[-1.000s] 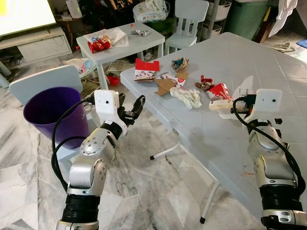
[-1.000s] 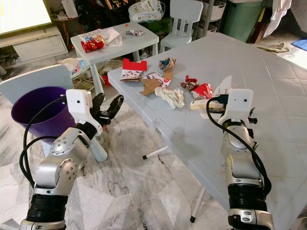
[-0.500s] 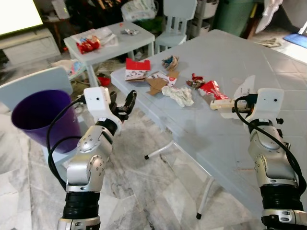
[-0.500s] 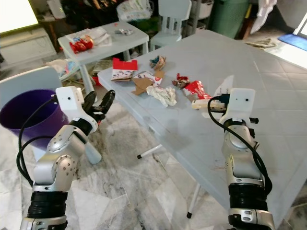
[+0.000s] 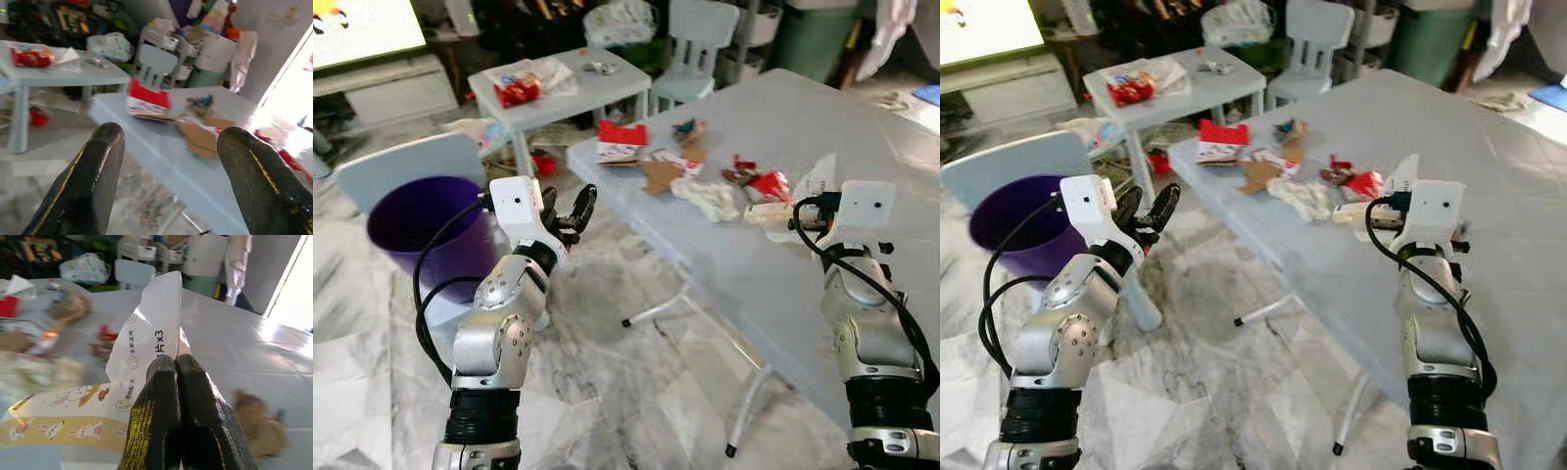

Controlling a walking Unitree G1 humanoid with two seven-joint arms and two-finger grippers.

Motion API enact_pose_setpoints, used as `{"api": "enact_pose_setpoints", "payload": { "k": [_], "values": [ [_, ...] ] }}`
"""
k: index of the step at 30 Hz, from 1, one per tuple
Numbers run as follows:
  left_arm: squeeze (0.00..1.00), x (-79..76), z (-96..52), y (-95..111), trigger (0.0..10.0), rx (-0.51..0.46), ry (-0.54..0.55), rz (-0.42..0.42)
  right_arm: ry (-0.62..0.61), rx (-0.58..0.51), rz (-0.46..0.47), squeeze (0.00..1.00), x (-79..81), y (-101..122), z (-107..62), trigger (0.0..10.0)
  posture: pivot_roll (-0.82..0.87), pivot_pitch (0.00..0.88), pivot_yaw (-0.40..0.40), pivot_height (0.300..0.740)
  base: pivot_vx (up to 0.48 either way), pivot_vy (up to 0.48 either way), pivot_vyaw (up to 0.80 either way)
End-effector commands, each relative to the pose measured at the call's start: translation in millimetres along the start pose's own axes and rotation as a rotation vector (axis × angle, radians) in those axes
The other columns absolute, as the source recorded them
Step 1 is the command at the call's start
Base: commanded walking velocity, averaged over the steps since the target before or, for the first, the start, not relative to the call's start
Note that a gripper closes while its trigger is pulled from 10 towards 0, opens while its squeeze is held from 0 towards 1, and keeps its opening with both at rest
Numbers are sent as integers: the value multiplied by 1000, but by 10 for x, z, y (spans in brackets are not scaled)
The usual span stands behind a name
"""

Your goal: Picking trash to rubbish bin

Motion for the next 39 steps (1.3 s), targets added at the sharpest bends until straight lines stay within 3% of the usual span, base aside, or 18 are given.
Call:
{"api": "enact_pose_setpoints", "payload": {
  "k": [1, 22, 35, 39],
  "values": [
    [0, 10, 13, 19, 10000, 1, 3, 5, -3, -15, 7, 0, -6, 45, 8, 10000, 72, 72, -21, 740, 0, 472, 0],
    [0, 5, 31, 4, 10000, 5, 5, 6, -8, -20, 4, 0, -22, 63, 19, 10000, 68, 67, -22, 740, 0, 465, 0],
    [0, 16, 54, 38, 10000, -13, -2, -7, -21, -23, -6, 0, -65, 85, 42, 10000, 60, 61, -23, 740, 0, 0, 0],
    [0, 15, 57, 32, 10000, -11, -4, -9, -23, -19, -9, 0, -72, 80, 44, 10000, 57, 62, -23, 740, 0, 0, -800]
  ]
}}
Point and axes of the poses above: a point about 5 cm out from each wrist's last joint towards the gripper, its own z axis pointing out of the wrist towards the gripper, its own y axis along the axis of the wrist's last joint, x = y × z, the point moved 5 cm from there along z, pointing out of the wrist towards the gripper, and after that the axes turned 4 degrees about -z, right-handed, at the moved point
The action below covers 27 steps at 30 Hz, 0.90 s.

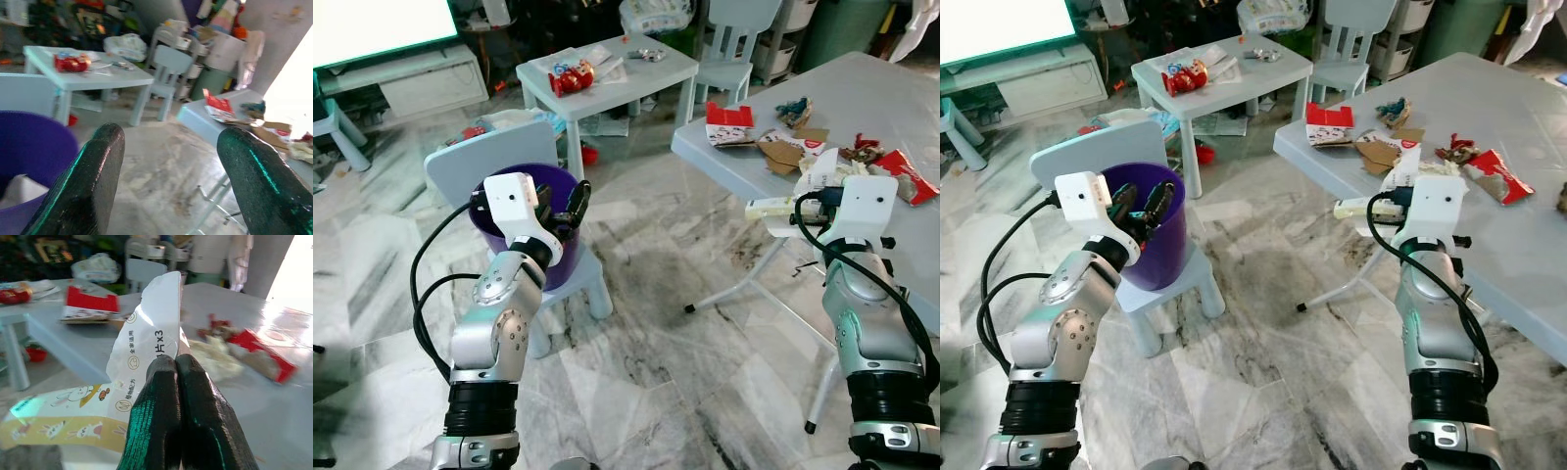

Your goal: Picking trash to rubbish bin

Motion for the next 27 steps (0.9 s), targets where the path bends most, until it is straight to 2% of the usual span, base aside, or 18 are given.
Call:
{"api": "enact_pose_setpoints", "payload": {
  "k": [1, 19, 23, 27],
  "values": [
    [0, -56, 22, -2, 10000, 5, -22, -2, -21, -1, -6, 0, -57, 16, 9, 10000, 57, 62, -23, 740, 0, 0, -800],
    [0, -72, 26, -72, 10000, 41, -54, -12, -27, -3, -13, 0, -83, 18, 0, 10000, 51, 64, -19, 740, 0, 0, -800],
    [0, -83, 22, -70, 10000, 39, -64, -6, -28, -4, -13, 0, -85, 20, 0, 10000, 51, 65, -20, 740, 319, 0, -617],
    [0, -96, 12, -81, 10000, 44, -75, -5, -29, -7, -14, 0, -84, 26, -1, 10000, 52, 66, -21, 740, 381, 0, 0]
  ]
}}
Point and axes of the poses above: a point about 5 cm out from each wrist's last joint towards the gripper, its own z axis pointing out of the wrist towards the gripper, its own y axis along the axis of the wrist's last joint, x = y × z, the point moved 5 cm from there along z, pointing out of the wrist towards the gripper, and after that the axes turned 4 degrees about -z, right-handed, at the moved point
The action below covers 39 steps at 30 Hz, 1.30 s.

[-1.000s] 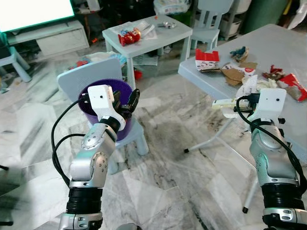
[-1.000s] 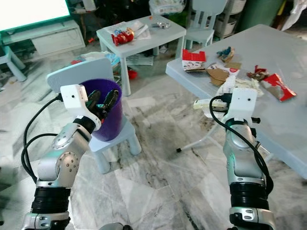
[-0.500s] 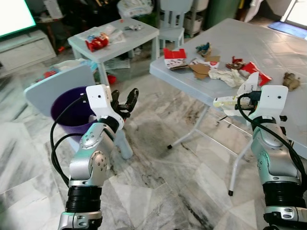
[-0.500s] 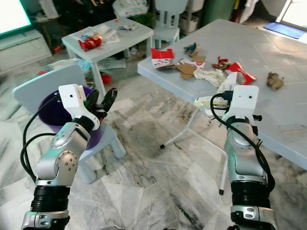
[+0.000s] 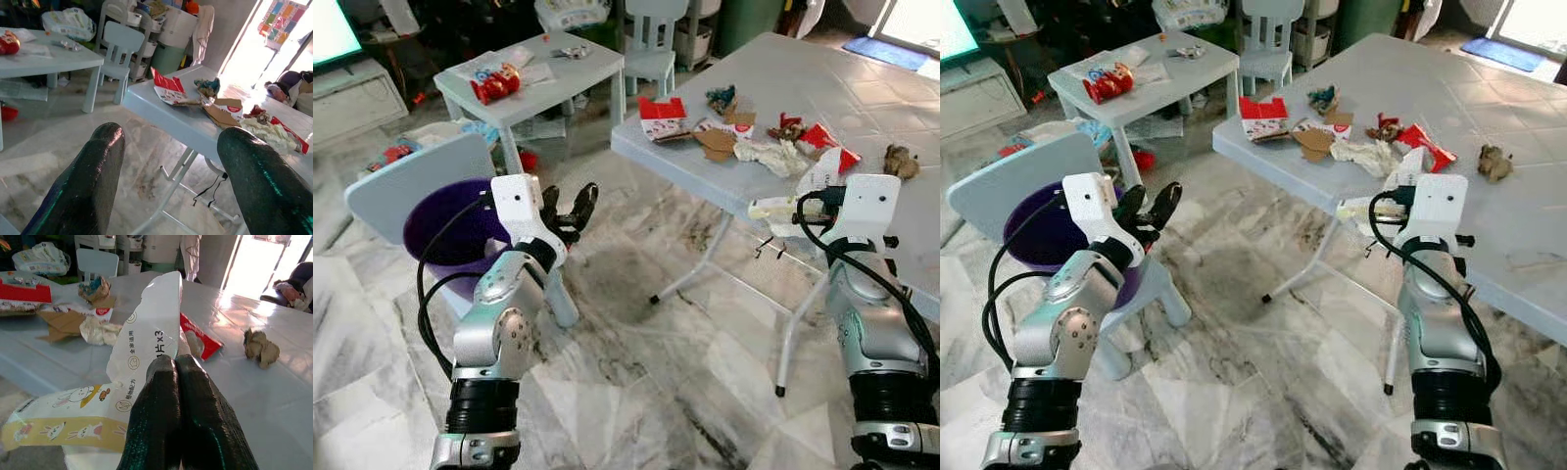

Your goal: Picking trash to rubbish bin

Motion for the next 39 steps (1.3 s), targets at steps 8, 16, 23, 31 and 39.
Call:
{"api": "enact_pose_setpoints", "payload": {
  "k": [8, 16, 23, 31, 39],
  "values": [
    [0, -53, -13, -50, 10000, 24, -32, 1, -21, -6, -11, 0, -39, 28, 2, 10000, 52, 66, -21, 740, 385, 0, -430],
    [0, -55, -11, -71, 10000, 37, -27, 7, -23, -8, -14, 0, -42, 31, -5, 10000, 50, 70, -19, 740, 339, 0, -800],
    [0, -52, -15, -83, 10000, 42, -27, 10, -24, -10, -14, 0, -43, 33, -6, 10000, 51, 71, -18, 740, 0, 0, -229],
    [0, -29, -11, -91, 10000, 45, -13, 28, -22, -11, -14, 0, -37, 36, -10, 10000, 51, 70, -19, 740, 0, 0, 0],
    [0, -45, -20, -86, 10000, 41, -27, 30, -17, -19, -11, 0, -30, 52, -13, 10000, 50, 72, -20, 740, 193, 0, 0]
  ]
}}
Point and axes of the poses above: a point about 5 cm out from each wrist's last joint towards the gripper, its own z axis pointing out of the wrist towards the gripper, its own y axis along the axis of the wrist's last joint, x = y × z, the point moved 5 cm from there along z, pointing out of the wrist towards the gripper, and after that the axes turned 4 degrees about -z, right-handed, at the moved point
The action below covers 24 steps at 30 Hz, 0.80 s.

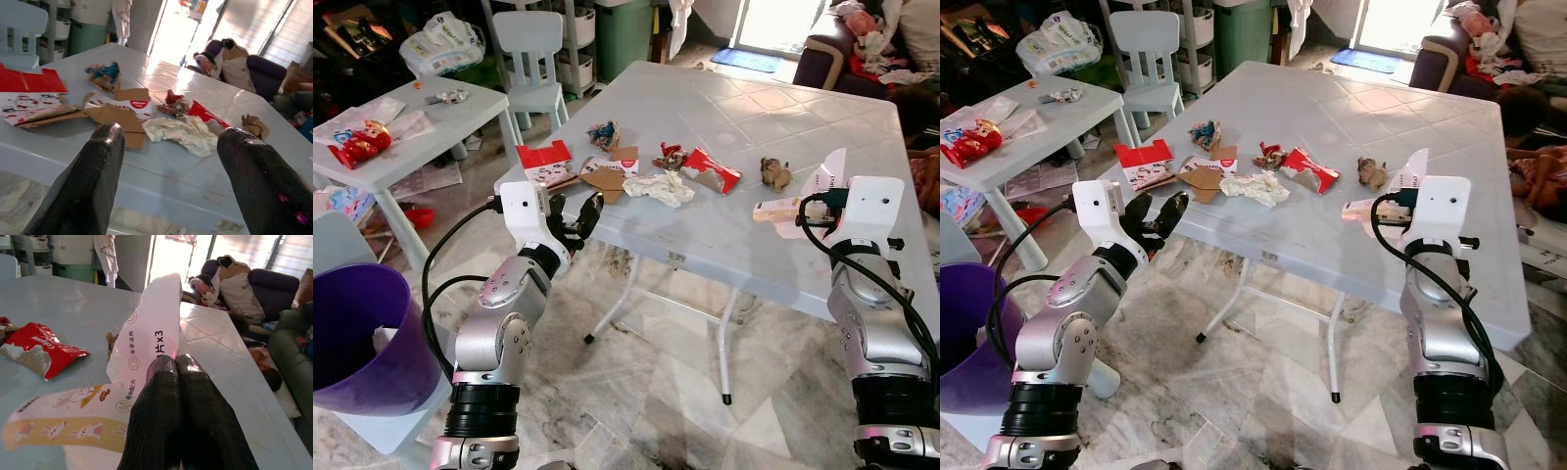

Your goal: Picking trash to rubbish bin

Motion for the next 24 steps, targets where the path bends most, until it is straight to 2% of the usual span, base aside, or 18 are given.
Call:
{"api": "enact_pose_setpoints", "payload": {
  "k": [1, 24],
  "values": [
    [0, -16, -6, 0, 10000, 2, -10, 12, 1, -23, 2, 0, 1, 68, 4, 10000, 50, 72, -20, 740, 398, 0, 0],
    [0, -67, -9, -64, 10000, 29, -37, 11, 13, -42, -12, 0, 26, 112, 1, 10000, 47, 73, -21, 740, 457, 0, 0]
  ]
}}
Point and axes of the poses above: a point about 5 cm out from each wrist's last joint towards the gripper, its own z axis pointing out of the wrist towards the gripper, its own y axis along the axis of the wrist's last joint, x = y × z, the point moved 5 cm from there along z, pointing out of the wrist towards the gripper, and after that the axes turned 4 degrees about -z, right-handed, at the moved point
